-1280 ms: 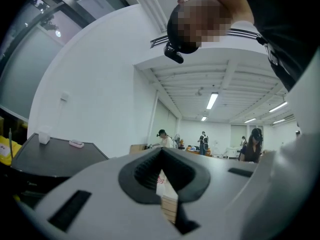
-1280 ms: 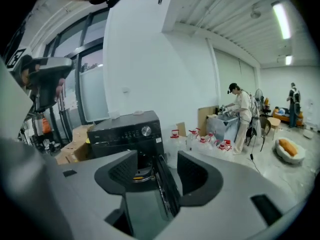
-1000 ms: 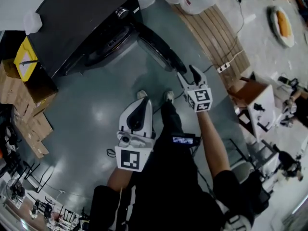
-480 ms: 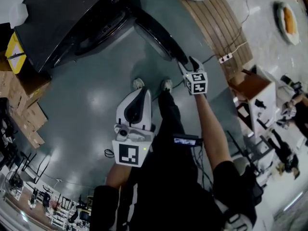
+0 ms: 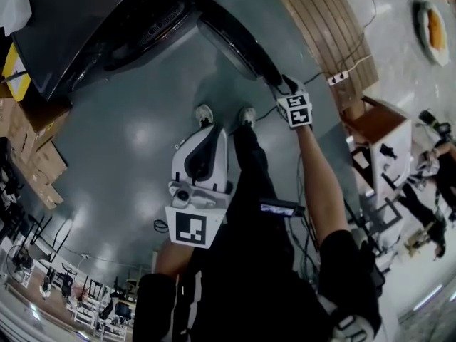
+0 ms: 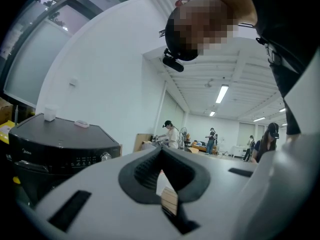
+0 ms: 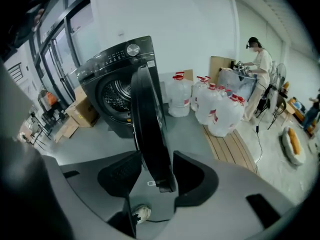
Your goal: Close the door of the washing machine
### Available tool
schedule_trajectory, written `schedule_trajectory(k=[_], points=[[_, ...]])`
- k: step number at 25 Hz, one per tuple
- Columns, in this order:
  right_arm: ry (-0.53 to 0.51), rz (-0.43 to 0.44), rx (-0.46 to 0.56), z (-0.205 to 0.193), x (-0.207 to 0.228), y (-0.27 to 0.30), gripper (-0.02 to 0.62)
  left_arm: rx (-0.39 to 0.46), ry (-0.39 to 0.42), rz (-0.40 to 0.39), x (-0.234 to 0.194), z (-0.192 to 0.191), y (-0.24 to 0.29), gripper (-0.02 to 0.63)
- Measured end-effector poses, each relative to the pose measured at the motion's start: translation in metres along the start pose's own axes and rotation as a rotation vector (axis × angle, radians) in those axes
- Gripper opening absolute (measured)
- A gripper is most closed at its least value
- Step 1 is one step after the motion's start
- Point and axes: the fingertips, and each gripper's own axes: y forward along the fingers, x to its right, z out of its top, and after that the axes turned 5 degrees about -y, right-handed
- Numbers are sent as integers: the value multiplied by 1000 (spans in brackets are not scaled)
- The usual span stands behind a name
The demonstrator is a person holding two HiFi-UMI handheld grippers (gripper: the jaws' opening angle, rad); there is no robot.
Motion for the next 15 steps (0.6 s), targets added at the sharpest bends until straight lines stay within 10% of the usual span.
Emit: schedule_trajectory(k=[15], points=[[-154, -39, -124, -11, 7, 16, 67, 16, -1, 44, -8, -1, -4, 3]])
